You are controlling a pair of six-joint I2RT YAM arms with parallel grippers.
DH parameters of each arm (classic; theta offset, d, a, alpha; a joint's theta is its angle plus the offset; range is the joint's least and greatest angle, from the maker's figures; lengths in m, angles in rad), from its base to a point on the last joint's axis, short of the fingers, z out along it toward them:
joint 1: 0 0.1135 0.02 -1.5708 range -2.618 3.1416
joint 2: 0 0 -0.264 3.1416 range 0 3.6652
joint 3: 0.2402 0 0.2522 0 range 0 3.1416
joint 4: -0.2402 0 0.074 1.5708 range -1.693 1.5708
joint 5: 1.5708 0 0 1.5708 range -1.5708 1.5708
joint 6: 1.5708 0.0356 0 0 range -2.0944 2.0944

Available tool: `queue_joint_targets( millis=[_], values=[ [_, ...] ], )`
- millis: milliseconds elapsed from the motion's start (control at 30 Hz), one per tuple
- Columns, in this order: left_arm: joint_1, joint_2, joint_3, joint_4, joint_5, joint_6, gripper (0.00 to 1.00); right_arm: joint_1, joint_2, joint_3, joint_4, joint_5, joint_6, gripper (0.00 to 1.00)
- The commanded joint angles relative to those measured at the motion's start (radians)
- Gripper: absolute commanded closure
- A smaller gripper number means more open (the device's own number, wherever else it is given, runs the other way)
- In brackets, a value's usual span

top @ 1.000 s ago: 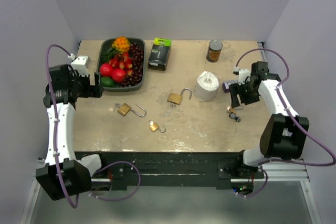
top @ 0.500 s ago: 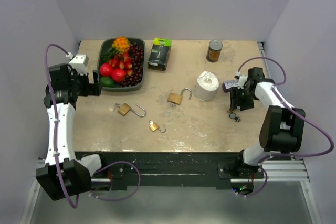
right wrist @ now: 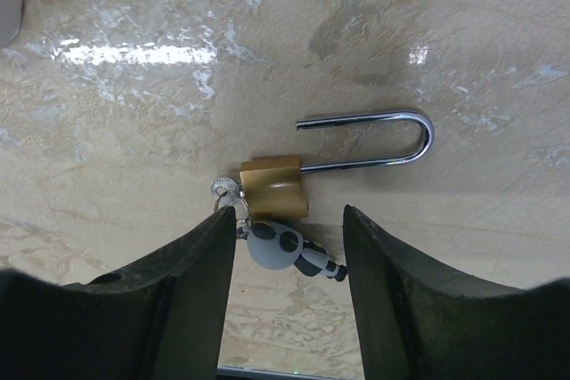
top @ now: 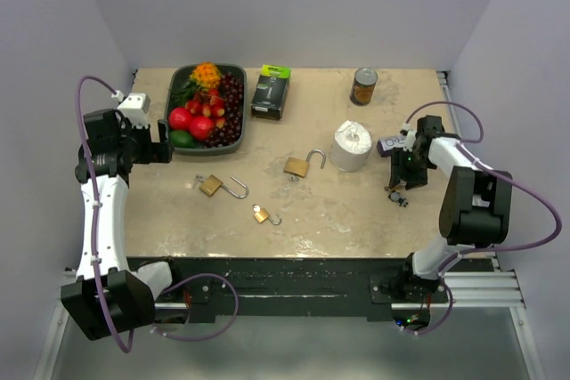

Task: Lock with the key
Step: Pick up the lock from the center of the board.

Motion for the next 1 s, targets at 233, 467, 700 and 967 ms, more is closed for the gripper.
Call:
queue_joint_targets(
  millis=[233, 467, 700, 967],
  values=[
    [-0.005, -0.019, -0.002, 0.038, -0.014, -0.020, 0.01, -0.003, 0.066, 0.057, 0.015, 0.048, 0.033, 0.49],
    [-0.006, -0.009, -0.002, 0.040, -0.017, -0.028, 0.01, -0.003, 0.099, 0.074, 0.010, 0.047, 0.022, 0.48],
    [-0.005, 0.000, -0.001, 0.044, -0.018, -0.026, 0.01, 0.000, 0.103, 0.074, -0.005, 0.010, -0.006, 0.37],
    [-0.005, 0.006, -0.004, 0.051, -0.014, -0.034, 0.01, 0.000, 0.079, 0.068, -0.002, 0.005, -0.012, 0.46]
  ],
)
